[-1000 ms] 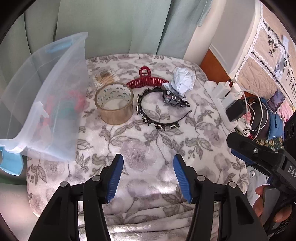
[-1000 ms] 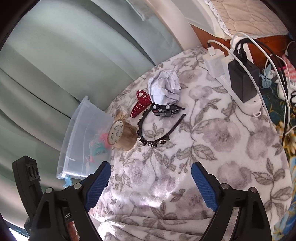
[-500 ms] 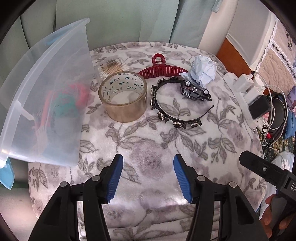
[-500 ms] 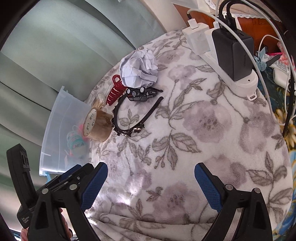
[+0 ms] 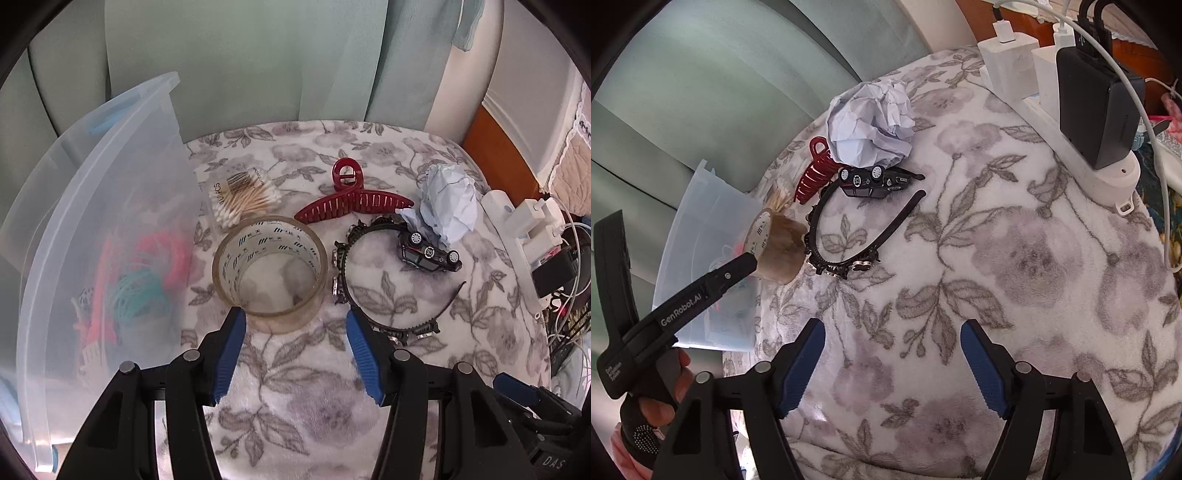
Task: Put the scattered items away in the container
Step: 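Move both tools back toward the tape roll and crumpled paper, then grasp the tape roll rim with the left tool while the right grasps the crumpled paper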
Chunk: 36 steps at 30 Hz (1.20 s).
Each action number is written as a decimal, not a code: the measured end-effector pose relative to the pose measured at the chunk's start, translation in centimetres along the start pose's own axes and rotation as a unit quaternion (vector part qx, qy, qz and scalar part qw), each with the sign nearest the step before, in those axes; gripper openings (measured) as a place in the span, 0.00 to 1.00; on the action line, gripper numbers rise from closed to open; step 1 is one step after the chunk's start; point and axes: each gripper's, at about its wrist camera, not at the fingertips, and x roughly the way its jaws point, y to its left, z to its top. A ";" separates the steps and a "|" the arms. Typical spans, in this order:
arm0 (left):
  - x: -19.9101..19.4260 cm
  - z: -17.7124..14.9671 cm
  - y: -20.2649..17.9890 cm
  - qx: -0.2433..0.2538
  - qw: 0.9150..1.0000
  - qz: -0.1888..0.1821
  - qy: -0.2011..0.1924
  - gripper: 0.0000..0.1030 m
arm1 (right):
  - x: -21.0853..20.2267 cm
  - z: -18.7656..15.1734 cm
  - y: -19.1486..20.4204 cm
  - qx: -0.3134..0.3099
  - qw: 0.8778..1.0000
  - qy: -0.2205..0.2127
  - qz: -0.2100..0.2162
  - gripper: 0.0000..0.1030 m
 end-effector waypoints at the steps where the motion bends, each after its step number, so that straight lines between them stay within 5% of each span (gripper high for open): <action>1: 0.4 0.3 0.0 0.000 1.000 0.001 0.002 0.56 | 0.0 0.1 0.0 -0.001 1.000 -0.002 -0.001 0.73; 13: 3.8 1.8 -0.4 0.006 1.000 -0.004 0.025 0.56 | -0.3 6.8 1.6 -0.010 0.997 -0.081 0.009 0.74; 16: 4.5 2.1 -0.2 0.007 1.000 -0.003 0.029 0.56 | 0.3 8.3 2.3 -0.021 0.995 -0.094 0.004 0.81; 31: 6.3 2.1 -0.1 0.018 0.999 0.015 0.027 0.55 | 5.9 12.8 1.7 0.019 0.996 -0.088 -0.015 0.86; 36: 6.7 1.9 -0.5 0.019 0.999 0.019 0.028 0.51 | 6.1 13.3 0.6 0.047 0.995 -0.089 -0.008 0.75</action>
